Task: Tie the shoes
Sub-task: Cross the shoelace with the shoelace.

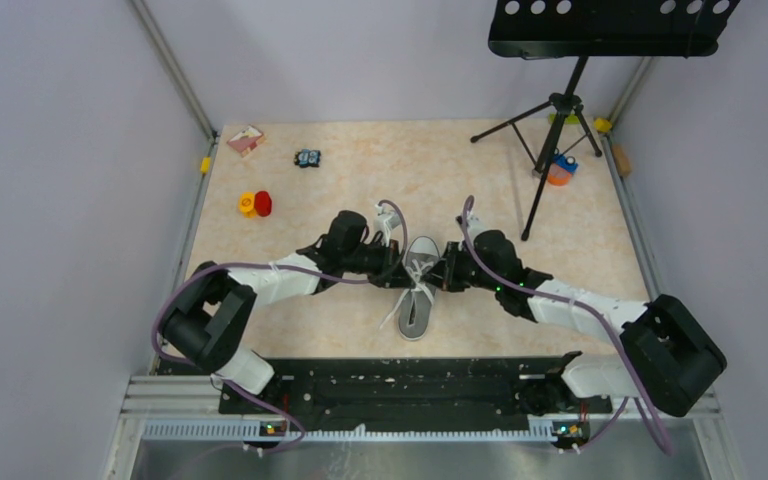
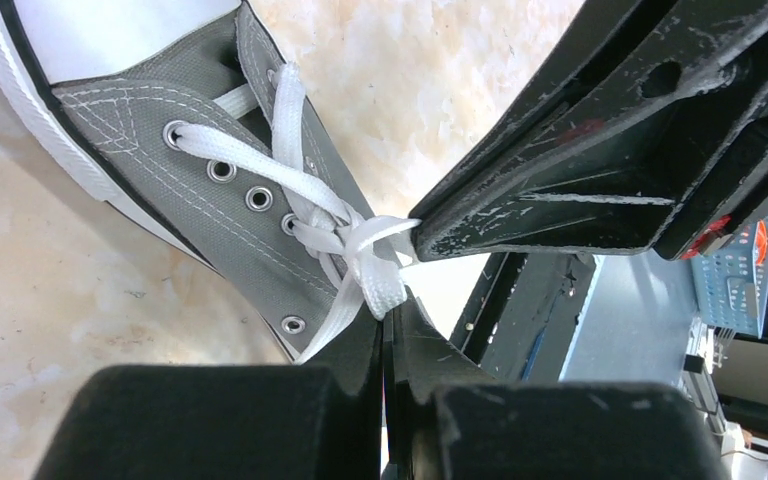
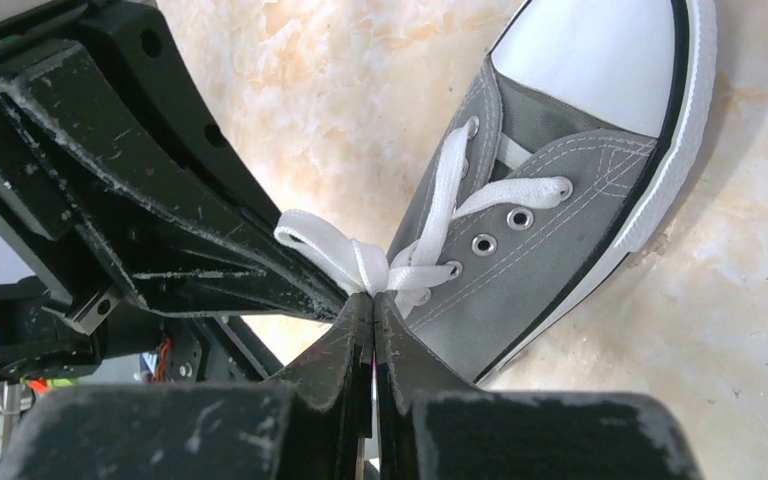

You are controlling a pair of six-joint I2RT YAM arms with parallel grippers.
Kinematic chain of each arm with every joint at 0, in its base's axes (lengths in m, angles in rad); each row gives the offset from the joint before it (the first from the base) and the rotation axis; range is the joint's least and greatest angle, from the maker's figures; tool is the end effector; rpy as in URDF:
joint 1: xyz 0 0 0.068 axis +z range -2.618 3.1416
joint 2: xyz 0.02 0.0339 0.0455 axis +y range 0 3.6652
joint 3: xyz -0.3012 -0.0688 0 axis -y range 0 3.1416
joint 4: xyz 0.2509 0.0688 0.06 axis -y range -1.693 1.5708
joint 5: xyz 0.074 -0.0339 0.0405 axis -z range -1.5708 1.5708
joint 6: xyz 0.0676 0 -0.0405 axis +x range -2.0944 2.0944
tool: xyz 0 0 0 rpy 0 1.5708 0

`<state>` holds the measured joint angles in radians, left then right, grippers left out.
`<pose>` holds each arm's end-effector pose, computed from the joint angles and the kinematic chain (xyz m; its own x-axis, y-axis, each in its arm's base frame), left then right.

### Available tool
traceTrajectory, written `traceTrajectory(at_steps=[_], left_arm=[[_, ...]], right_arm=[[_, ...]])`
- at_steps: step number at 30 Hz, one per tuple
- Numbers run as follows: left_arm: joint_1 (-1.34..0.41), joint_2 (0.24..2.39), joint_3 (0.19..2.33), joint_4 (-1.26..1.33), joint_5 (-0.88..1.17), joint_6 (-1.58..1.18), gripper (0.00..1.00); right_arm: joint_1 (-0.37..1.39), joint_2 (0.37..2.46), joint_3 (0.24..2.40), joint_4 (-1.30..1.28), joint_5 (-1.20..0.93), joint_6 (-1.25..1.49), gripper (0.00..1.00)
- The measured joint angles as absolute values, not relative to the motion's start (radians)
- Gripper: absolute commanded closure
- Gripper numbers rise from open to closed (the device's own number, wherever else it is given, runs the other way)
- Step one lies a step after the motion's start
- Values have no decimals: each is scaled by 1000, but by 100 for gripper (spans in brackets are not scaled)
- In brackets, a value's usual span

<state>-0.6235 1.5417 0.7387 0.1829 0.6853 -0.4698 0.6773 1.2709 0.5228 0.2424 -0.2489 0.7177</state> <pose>0.2441 -0.2283 0.2023 -0.8146 0.1541 -0.5591 0.5624 0.4459 -0.6964 0.2060 0.1871 0.2070 -0.7943 0.1792 -0.5806 -0.3358 0.6669 0.6652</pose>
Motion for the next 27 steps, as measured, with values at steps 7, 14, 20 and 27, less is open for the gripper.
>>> traceTrajectory(at_steps=[7, 14, 20, 27], left_arm=[[-624, 1534, 744, 173, 660, -486, 100], [-628, 1534, 744, 187, 649, -526, 100], [-644, 1534, 744, 188, 641, -531, 100], [-649, 1535, 744, 192, 634, -537, 100]], right_arm=[[677, 1216, 492, 237, -262, 715, 100], [687, 1214, 492, 235, -286, 702, 100], [703, 1215, 492, 237, -295, 699, 100], [724, 1261, 501, 241, -318, 699, 100]])
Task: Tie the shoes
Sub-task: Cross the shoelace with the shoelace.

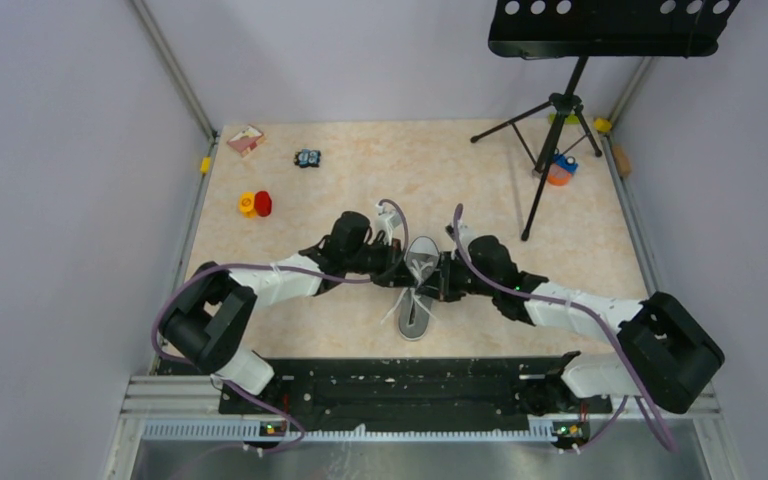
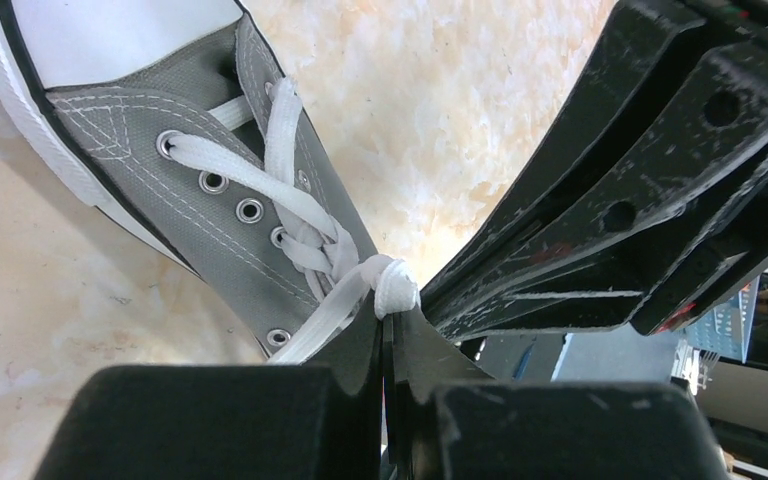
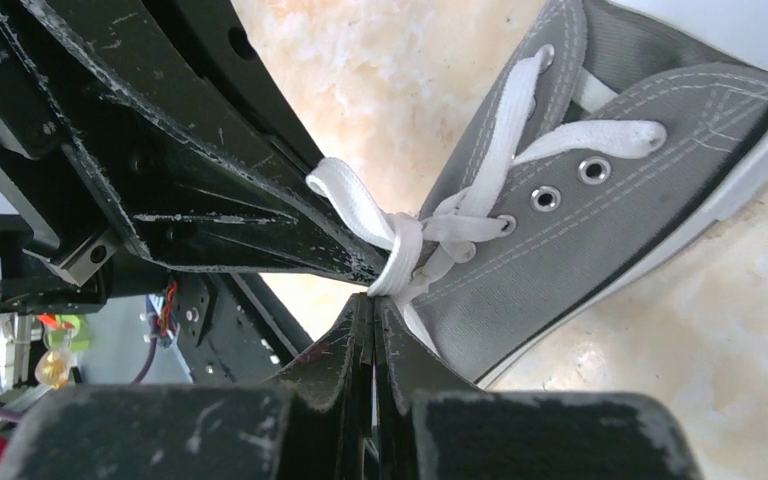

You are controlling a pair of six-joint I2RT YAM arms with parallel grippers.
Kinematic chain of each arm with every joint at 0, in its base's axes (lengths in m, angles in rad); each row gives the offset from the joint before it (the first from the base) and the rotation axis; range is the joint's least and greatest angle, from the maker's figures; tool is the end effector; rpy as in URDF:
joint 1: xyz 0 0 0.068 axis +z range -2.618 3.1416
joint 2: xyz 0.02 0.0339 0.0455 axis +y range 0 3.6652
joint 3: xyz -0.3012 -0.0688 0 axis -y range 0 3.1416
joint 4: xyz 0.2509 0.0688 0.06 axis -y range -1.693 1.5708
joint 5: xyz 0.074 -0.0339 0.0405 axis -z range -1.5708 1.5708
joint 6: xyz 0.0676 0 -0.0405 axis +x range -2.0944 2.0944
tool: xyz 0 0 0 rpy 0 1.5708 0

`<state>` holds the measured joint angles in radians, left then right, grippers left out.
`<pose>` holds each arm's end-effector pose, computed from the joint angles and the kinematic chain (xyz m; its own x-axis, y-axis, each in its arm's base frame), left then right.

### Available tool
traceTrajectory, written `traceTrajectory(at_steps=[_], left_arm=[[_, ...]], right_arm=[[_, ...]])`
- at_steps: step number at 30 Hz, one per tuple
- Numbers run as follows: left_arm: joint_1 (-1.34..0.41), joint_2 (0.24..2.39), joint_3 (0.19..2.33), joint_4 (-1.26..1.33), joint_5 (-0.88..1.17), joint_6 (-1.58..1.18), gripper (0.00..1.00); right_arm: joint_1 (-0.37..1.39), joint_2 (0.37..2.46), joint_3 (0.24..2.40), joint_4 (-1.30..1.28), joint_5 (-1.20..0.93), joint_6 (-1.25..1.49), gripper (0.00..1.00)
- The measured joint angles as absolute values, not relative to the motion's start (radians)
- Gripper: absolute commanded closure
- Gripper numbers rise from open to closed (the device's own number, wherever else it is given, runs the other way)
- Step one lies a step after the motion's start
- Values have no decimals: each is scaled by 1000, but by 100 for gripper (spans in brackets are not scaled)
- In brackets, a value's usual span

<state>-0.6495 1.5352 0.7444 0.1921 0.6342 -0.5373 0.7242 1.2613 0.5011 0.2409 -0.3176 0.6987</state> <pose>0.2422 -0.2342 0.2059 -0.8344 0.1160 -0.5388 0.5237 0.4713 -0.7097 0.1893 0.1956 0.2024 -0.8201 0.0904 -0.5650 -0.3983 0.6188 0.6771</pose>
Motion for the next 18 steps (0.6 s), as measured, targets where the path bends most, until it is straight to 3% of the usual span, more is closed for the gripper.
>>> traceTrajectory(at_steps=[2, 6, 8, 18], left_arm=[[-649, 1539, 744, 196, 634, -537, 100], [-649, 1544, 744, 196, 636, -533, 100], [-649, 1544, 744, 197, 636, -529, 100], [-650, 1544, 744, 196, 650, -509, 100]], right_arm=[[727, 1283, 511, 239, -328, 699, 98], [731, 1291, 513, 239, -330, 702, 77], [731, 1287, 513, 238, -324, 702, 71], [730, 1201, 512, 216, -231, 724, 60]])
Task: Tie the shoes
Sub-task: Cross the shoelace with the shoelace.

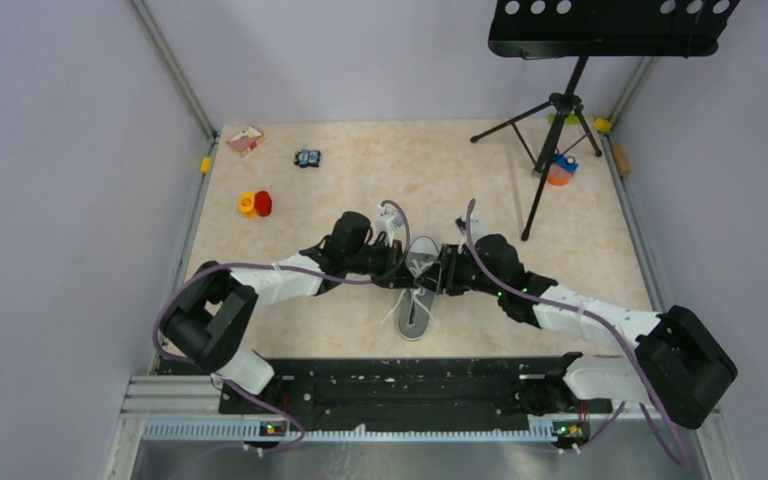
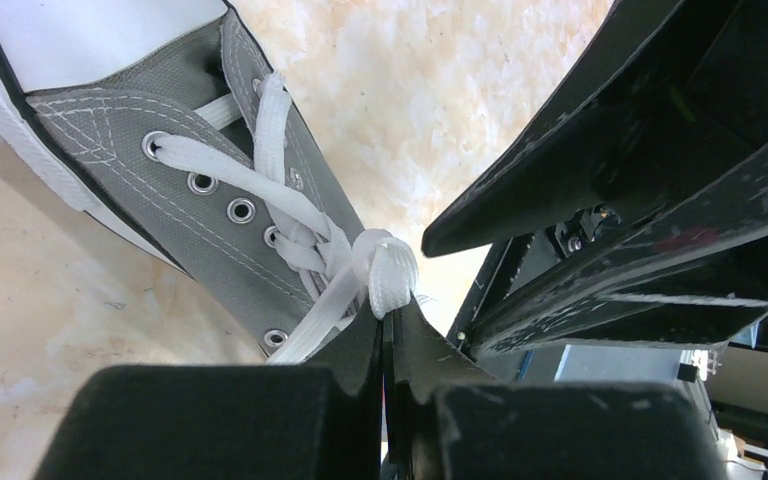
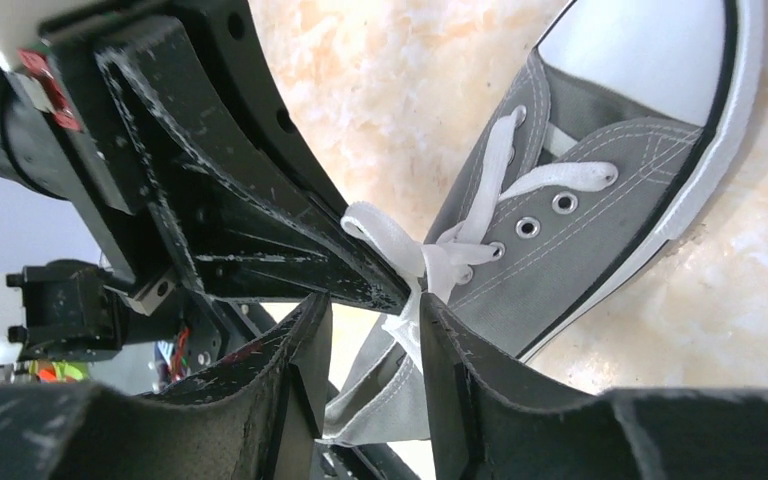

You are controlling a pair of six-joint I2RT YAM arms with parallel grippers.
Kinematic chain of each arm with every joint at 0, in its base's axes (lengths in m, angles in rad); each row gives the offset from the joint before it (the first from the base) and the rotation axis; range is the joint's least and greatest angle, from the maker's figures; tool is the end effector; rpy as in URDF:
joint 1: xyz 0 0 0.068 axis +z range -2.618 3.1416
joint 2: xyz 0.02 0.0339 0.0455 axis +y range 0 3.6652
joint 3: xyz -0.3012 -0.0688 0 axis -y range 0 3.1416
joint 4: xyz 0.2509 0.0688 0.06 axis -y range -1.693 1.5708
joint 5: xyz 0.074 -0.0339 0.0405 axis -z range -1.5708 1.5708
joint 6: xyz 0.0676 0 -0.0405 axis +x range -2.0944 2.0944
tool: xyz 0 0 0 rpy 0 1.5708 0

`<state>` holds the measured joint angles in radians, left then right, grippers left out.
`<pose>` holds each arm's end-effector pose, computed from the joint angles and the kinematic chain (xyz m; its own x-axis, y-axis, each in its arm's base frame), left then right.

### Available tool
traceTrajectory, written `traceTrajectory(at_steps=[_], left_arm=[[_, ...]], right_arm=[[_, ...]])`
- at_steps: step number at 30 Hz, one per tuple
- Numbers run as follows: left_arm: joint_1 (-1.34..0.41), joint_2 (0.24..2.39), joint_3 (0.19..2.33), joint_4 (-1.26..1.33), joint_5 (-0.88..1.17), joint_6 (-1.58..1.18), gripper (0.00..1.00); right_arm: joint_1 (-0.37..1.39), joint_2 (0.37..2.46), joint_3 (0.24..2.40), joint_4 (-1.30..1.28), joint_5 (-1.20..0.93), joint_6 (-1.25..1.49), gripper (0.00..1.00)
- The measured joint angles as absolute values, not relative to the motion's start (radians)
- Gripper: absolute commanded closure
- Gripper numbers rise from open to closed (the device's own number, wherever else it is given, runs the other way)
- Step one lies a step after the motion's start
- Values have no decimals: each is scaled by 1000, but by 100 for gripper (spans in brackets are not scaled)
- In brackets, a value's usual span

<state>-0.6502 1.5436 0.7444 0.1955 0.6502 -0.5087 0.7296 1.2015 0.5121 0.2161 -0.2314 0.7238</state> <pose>0.2419 -0.2354 0.2040 -0.8225 0.1385 -0.5516 0.5472 0.4572 -0.7011 0.1891 0.1898 0.2174 -0.7850 0.1627 -0.5977 -0.3751 0.6429 0.6678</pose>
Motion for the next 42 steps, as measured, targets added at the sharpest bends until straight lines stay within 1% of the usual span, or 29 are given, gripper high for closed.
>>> traceTrajectory(at_steps=[4, 9, 12, 26, 42], left_arm=[[-650, 1544, 744, 195, 656, -499, 100], [-650, 1544, 744, 188, 657, -495, 100], [-650, 1542, 744, 179, 657, -492, 100], [-650, 1542, 748, 160, 657, -481, 100], [-650, 1542, 752, 149, 656, -477, 100]], right_arm=[[710, 1155, 501, 218, -194, 748, 63], [651, 1106, 437, 215, -152, 801, 67], [633, 1125, 421, 209, -154, 817, 69], [632, 1290, 413, 311, -275, 834, 71], [632, 1299, 398, 465, -371, 848, 74]])
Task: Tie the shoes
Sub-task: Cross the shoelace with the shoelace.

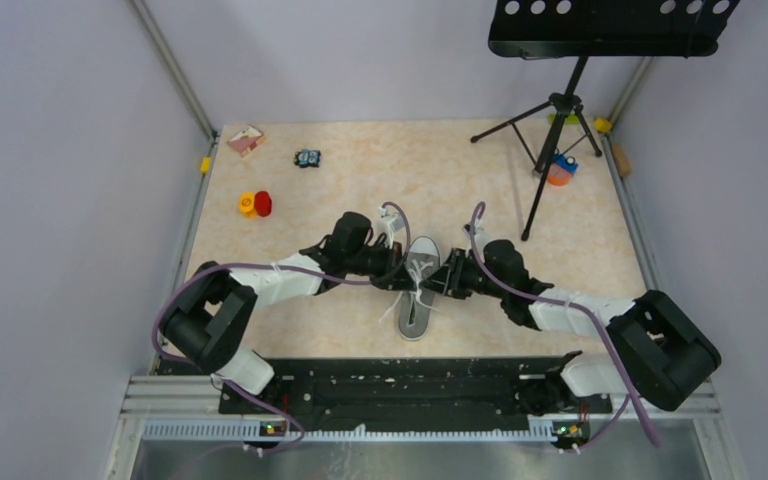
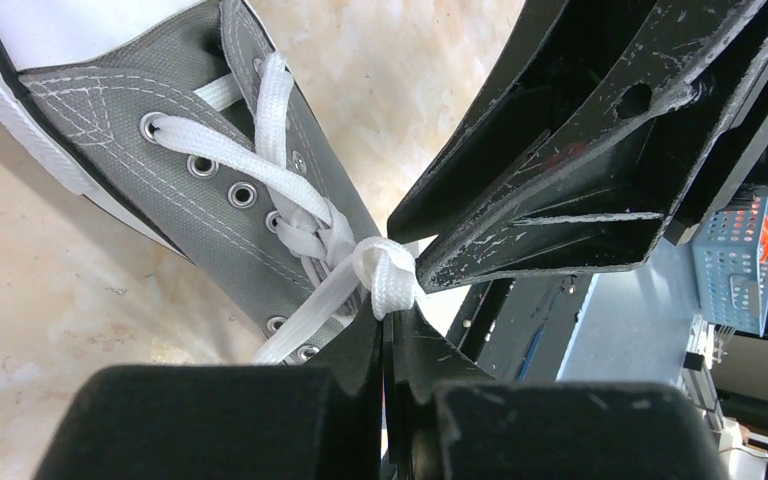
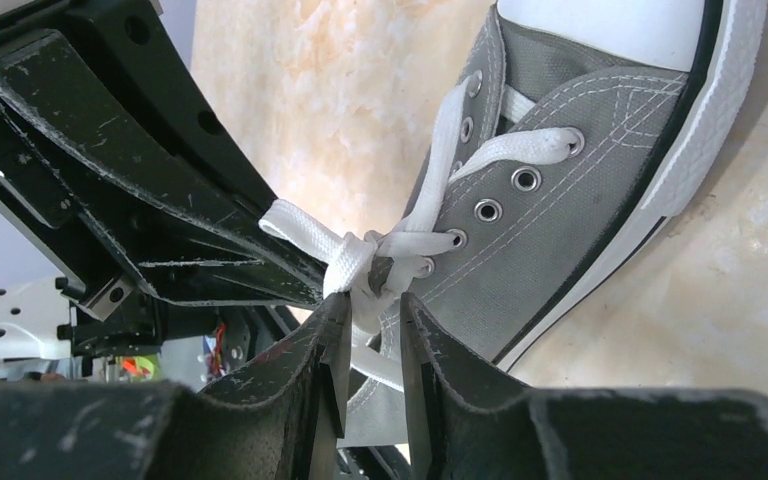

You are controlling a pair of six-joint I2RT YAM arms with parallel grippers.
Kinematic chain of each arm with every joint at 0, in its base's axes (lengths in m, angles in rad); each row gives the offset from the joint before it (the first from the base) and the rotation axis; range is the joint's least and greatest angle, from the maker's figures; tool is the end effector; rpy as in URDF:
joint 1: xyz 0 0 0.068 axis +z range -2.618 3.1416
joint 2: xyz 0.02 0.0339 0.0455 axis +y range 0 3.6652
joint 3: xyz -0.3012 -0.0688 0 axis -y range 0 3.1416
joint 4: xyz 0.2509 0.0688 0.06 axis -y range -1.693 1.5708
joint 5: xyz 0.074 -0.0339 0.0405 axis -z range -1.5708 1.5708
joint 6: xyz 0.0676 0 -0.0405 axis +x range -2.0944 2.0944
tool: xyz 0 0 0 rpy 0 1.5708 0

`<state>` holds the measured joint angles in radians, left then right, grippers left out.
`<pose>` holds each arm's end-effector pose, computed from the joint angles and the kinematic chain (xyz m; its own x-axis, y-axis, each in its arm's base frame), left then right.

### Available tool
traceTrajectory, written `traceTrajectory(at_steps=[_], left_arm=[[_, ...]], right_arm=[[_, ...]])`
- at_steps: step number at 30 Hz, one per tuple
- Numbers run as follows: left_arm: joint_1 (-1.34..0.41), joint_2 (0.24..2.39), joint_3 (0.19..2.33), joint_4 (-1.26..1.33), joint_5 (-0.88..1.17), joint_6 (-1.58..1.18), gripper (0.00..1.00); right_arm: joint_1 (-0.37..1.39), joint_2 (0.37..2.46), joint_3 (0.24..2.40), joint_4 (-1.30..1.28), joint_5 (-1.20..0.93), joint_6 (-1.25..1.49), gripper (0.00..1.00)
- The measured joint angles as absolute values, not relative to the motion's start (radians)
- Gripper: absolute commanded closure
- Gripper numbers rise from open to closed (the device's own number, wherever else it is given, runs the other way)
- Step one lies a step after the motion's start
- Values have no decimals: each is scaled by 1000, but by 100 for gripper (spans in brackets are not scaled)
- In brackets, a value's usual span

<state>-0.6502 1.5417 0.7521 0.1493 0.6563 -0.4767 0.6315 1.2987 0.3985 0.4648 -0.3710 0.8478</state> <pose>0.2399 -0.2343 0.2025 -0.8213 0.1679 -0.5452 0.5540 0.4631 -0.6919 0.2004 0.1769 0.1866 -0.8367 0.2538 -0.4852 -0.2843 0.5560 0.7810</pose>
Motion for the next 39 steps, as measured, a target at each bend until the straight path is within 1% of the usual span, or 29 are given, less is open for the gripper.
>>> traceTrajectory(at_steps=[14, 33, 34, 37, 39], left_arm=[[-650, 1540, 752, 139, 649, -467, 100], [-651, 1540, 765, 114, 645, -450, 100], [-651, 1540, 765, 113, 645, -450, 100], [-651, 1540, 765, 111, 641, -450, 100], [-651, 1540, 767, 107, 638, -449, 100]], right_arm=[[632, 1306, 384, 482, -351, 876, 74], [632, 1332, 380, 544, -432, 883, 76], [632, 1332, 380, 544, -430, 883, 74], [632, 1319, 380, 529, -398, 883, 65], [630, 1288, 373, 516, -365, 888, 62]])
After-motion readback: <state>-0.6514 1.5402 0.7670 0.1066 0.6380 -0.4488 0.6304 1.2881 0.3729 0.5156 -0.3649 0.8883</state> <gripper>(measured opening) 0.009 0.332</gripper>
